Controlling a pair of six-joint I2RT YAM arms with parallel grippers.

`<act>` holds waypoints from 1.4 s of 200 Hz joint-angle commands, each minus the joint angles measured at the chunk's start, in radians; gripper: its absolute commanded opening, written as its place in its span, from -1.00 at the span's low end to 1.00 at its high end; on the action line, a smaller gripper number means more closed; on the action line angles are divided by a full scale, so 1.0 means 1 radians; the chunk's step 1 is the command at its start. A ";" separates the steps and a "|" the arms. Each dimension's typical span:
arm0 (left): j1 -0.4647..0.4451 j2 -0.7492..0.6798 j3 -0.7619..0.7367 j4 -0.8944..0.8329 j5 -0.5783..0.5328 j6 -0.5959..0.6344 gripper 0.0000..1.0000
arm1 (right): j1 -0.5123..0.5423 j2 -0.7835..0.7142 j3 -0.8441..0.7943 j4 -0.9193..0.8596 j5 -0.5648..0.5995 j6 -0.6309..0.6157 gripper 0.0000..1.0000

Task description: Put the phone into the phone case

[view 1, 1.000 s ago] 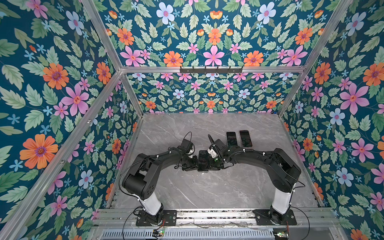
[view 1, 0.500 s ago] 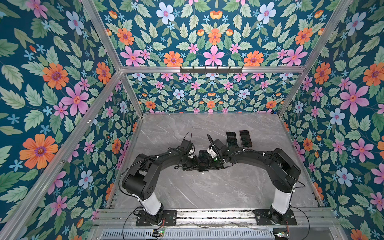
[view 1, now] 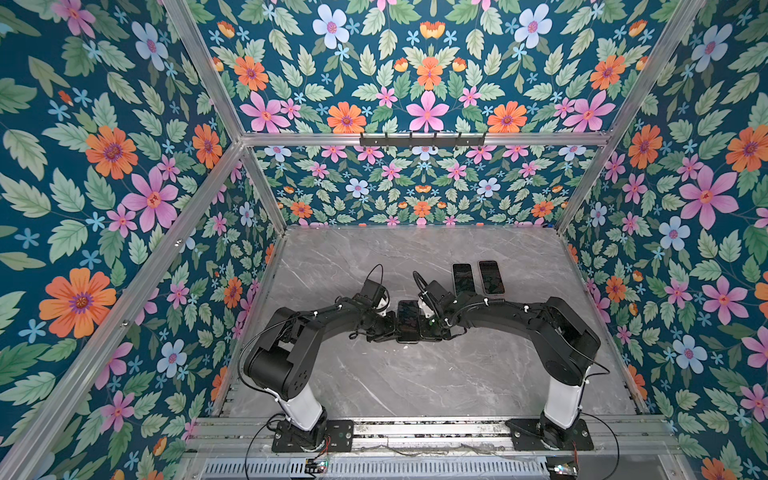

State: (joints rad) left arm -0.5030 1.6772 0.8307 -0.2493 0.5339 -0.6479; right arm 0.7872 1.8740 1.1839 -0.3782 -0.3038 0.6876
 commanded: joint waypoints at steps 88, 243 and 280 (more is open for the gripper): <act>-0.004 -0.014 -0.032 0.003 -0.008 -0.018 -0.30 | 0.017 0.030 0.036 0.004 -0.026 0.003 -0.72; -0.025 -0.030 -0.066 0.062 0.022 -0.053 -0.34 | 0.030 0.093 0.040 0.056 -0.084 0.026 -0.86; -0.025 -0.035 -0.071 0.069 0.026 -0.056 -0.34 | 0.030 0.104 0.042 0.053 -0.082 0.027 -0.86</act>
State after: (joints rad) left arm -0.5194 1.6367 0.7689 -0.1616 0.5385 -0.6998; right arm 0.8021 1.9392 1.2366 -0.4191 -0.3119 0.7216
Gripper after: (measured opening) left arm 0.329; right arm 0.070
